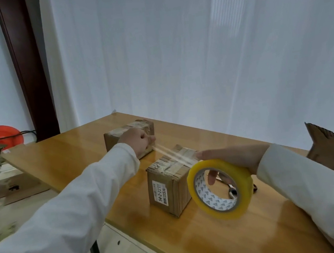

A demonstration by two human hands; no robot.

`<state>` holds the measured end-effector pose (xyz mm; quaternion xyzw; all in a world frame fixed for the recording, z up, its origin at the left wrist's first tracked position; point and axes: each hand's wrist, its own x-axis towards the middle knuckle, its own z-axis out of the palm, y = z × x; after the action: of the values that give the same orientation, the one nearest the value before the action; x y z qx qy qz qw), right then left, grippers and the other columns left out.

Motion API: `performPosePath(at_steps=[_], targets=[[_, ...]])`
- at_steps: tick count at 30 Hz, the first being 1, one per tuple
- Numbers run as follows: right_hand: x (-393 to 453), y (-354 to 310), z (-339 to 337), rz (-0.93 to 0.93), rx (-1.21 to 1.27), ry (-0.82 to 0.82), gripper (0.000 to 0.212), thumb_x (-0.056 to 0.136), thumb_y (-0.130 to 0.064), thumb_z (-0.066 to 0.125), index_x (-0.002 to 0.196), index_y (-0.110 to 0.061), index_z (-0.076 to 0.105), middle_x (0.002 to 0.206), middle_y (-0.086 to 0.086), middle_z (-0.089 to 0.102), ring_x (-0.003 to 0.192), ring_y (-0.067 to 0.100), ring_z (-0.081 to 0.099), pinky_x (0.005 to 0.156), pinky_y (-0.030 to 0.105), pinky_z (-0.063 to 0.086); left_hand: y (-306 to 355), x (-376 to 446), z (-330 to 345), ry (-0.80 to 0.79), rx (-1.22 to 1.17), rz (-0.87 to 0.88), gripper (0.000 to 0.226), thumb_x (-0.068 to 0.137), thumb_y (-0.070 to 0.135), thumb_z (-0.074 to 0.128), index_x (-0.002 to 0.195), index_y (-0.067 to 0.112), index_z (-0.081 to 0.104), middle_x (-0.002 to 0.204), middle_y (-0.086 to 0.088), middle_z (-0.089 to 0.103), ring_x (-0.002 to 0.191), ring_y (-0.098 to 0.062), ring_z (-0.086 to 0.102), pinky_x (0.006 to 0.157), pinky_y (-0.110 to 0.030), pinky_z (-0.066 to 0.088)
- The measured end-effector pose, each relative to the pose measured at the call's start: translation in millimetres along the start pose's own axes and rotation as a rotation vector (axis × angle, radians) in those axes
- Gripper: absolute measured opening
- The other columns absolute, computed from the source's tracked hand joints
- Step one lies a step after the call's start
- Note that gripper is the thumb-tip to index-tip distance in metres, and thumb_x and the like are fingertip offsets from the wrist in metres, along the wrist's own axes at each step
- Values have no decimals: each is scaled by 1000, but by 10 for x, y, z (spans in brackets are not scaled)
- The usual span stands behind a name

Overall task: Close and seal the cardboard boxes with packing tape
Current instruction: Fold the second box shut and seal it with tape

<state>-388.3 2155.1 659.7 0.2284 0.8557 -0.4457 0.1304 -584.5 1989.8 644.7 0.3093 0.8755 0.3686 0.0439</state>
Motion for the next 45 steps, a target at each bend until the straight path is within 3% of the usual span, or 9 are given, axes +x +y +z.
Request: performPosePath(at_steps=[4,9,21,24,27,32,36,39,45], targets=[[43,10,7,-29,-51,7,57,93,-61,39,76,-13,64,59,-3,60,47,9,54,48,19,44,-119,47,58,-59,-49,-58,41,93,40,55,88,1,69,86,-7,66,83,-20,58,77,-24,38],[94,27,6,13,-21,-32,57,92,-61,41,73,-11,63,57,-1,57,46,10,51,46,19,42,-232,41,63,-141,-180,-148,39,90,42,57,75,7,64,66,-6,53,50,-17,39,58,-25,39],[94,29,65,160,-170,-125,59,91,-64,41,70,-13,64,56,2,58,46,11,53,52,19,49,-376,-57,448,-299,-334,-263,29,93,41,55,77,17,54,73,1,55,69,-17,46,62,-29,47],[182,9,170,168,-199,-151,61,93,-62,36,67,-13,62,55,0,60,49,11,55,57,21,50,-340,-70,469,-287,-279,-283,29,91,39,58,106,16,48,89,-3,60,73,-17,55,60,-30,50],[239,6,214,203,-181,-150,61,94,-62,36,66,-12,60,58,1,61,50,12,56,57,22,51,-485,-79,495,-372,88,-317,73,84,36,66,142,16,26,129,-9,51,98,-23,60,79,-36,53],[246,-6,220,217,-185,-157,62,94,-62,36,65,-12,57,60,2,60,49,11,56,54,20,50,-409,-131,330,-55,-47,-57,31,96,33,49,119,14,58,114,-4,64,103,-20,60,90,-32,48],[268,-59,231,203,-188,-158,62,94,-62,35,68,-11,58,58,2,61,49,12,57,55,21,51,81,-287,326,-315,1,50,74,81,72,46,120,9,53,113,-7,62,98,-22,60,87,-34,47],[256,-85,254,160,-161,-182,57,97,-56,33,81,-9,60,53,0,60,46,10,56,54,20,50,150,-438,449,-450,299,54,127,49,89,52,149,18,15,144,-5,38,124,-23,45,101,-39,41],[269,16,257,134,30,-266,55,101,-48,29,76,-7,55,48,2,58,43,11,54,51,20,48,-24,-505,509,-274,421,214,122,62,83,55,151,17,5,153,-1,24,137,-20,31,106,-36,33]])
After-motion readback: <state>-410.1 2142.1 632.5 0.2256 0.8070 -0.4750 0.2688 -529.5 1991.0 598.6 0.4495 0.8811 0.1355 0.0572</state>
